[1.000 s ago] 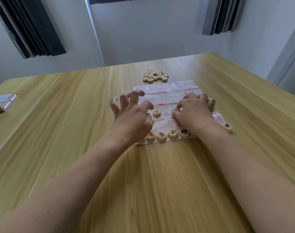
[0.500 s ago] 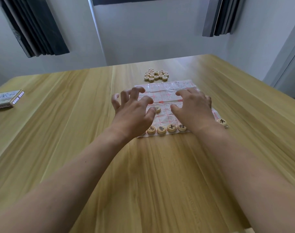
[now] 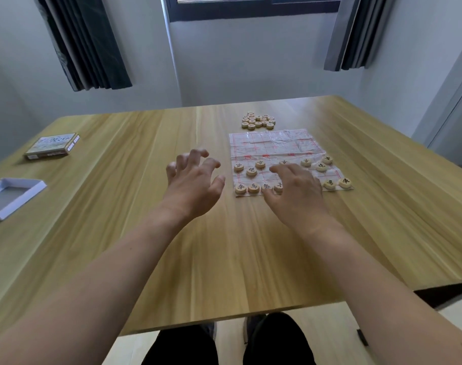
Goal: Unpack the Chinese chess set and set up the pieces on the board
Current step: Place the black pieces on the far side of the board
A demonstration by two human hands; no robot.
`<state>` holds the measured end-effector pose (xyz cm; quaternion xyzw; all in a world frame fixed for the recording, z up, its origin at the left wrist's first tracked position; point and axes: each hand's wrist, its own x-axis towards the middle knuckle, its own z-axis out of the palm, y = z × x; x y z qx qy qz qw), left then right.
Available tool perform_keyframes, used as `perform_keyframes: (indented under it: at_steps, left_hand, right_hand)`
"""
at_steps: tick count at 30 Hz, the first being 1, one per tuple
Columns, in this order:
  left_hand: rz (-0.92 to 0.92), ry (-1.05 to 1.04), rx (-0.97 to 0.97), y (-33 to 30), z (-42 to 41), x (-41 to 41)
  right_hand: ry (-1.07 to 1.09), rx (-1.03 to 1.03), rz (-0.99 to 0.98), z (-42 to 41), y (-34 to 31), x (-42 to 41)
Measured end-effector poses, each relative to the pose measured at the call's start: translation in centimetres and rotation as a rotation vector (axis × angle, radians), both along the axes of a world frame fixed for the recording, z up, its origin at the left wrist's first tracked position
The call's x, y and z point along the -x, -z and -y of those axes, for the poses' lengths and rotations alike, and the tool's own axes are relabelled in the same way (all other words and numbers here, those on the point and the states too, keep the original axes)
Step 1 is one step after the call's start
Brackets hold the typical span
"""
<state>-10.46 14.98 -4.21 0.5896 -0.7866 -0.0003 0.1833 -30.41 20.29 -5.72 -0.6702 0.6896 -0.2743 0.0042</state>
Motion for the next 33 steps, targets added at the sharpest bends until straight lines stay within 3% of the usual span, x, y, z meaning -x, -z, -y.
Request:
perform_keyframes:
  at_steps: [7, 14, 19, 23, 30, 33]
  left_hand:
    - [0.008, -0.037, -0.072, 0.7, 0.9, -2.4]
    - [0.035, -0.024, -0.116, 0.8, 7.1, -1.0]
    - [0.052, -0.019, -0.244, -0.9, 11.4, 0.6]
    - [0.082, -0.01, -0.347, -6.1, 12.6, 1.5]
    - [0.171, 0.029, -0.524, -16.8, 10.2, 3.0]
    - [0.213, 0.083, -0.556, -17.9, 7.5, 4.2]
  right_hand:
    - [0.009, -0.001, -0.007, 0.8, -0.7, -0.6]
    - [0.012, 0.053, 0.002, 6.7, -1.5, 0.4]
    - [0.026, -0.045, 0.049, 10.7, -3.2, 1.5]
    - [0.028, -0.201, 0.069, 11.7, -8.0, 2.1]
    - [0.071, -0.524, 0.065, 8.0, -17.6, 3.6]
    - [0.136, -0.617, 0.057, 5.4, -18.6, 4.3]
